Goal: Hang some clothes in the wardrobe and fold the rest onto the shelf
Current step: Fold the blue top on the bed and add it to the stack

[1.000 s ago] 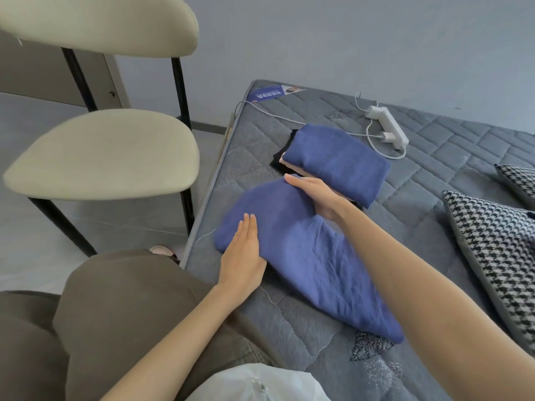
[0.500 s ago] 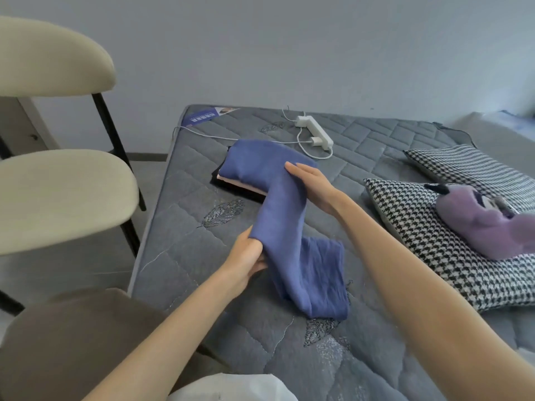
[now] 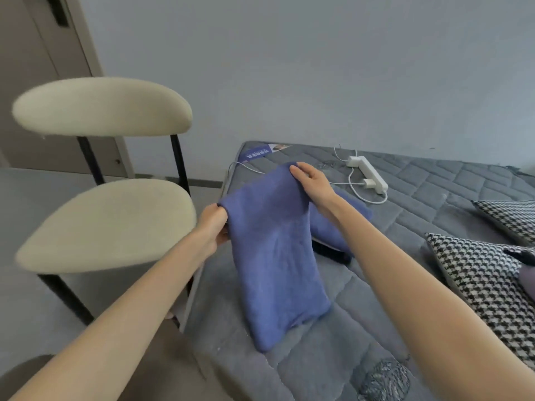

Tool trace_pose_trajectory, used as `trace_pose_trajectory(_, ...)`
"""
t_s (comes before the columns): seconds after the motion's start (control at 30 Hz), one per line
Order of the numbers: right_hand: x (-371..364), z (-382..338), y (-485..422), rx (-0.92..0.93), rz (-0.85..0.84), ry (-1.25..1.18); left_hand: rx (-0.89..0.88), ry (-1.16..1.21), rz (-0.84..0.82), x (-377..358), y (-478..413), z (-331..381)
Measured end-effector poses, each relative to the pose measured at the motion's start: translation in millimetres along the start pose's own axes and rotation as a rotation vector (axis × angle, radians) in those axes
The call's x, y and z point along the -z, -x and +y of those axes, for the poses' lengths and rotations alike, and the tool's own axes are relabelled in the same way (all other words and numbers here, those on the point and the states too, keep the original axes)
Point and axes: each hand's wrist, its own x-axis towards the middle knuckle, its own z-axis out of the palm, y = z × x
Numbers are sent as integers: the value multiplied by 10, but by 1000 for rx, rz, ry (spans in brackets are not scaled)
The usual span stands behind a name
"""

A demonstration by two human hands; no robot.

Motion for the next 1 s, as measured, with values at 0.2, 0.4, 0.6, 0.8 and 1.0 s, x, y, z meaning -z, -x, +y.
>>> trace_pose_trajectory(0.2, -253, -605, -575, 8, 0, -222, -281, -299, 73, 252, -405, 1006)
trace_pose_trajectory(0.4, -237, -675, -740, 83, -52, -462, -450, -361, 72, 233, -411, 1305)
trace_pose_trajectory(0.6, -165, -34, -188, -165, 36, -695, -665, -697, -154, 286, -229, 417)
trace_pose_trajectory(0.8, 2, 772, 598, -409, 92, -667, -548, -865, -390, 85, 59, -610)
trace_pose_trajectory(1.0, 282, 1267, 1154, -455, 209, -623, -401, -883, -649, -255, 444, -1200)
